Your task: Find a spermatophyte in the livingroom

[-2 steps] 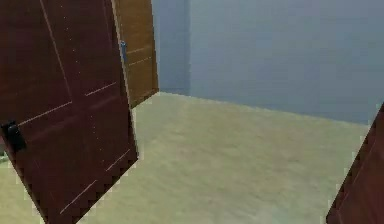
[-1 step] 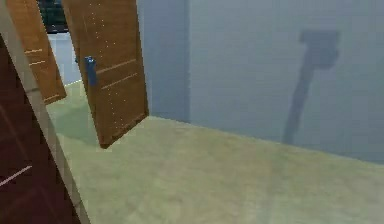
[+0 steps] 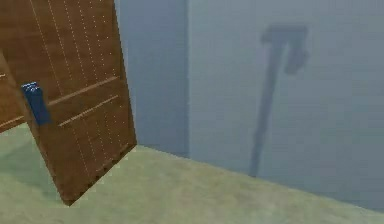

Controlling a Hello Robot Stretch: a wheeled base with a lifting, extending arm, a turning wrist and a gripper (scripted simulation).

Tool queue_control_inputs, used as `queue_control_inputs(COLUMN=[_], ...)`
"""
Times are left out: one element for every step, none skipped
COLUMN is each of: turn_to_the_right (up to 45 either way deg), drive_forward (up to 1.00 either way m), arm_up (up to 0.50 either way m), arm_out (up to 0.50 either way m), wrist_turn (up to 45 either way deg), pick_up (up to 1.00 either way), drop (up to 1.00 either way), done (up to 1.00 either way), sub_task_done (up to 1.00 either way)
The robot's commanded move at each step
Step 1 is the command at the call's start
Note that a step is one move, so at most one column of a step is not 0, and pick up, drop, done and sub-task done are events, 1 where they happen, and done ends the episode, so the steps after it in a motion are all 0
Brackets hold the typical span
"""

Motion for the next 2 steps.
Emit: queue_control_inputs(turn_to_the_right=[-36.0, 0.0], drive_forward=[0.00, 0.15], arm_up=[0.00, 0.00], arm_out=[0.00, 0.00], wrist_turn=[0.0, 0.0], pick_up=[0.00, 0.00], drop=[0.00, 0.00], done=[0.00, 0.00], sub_task_done=[0.00, 0.00])
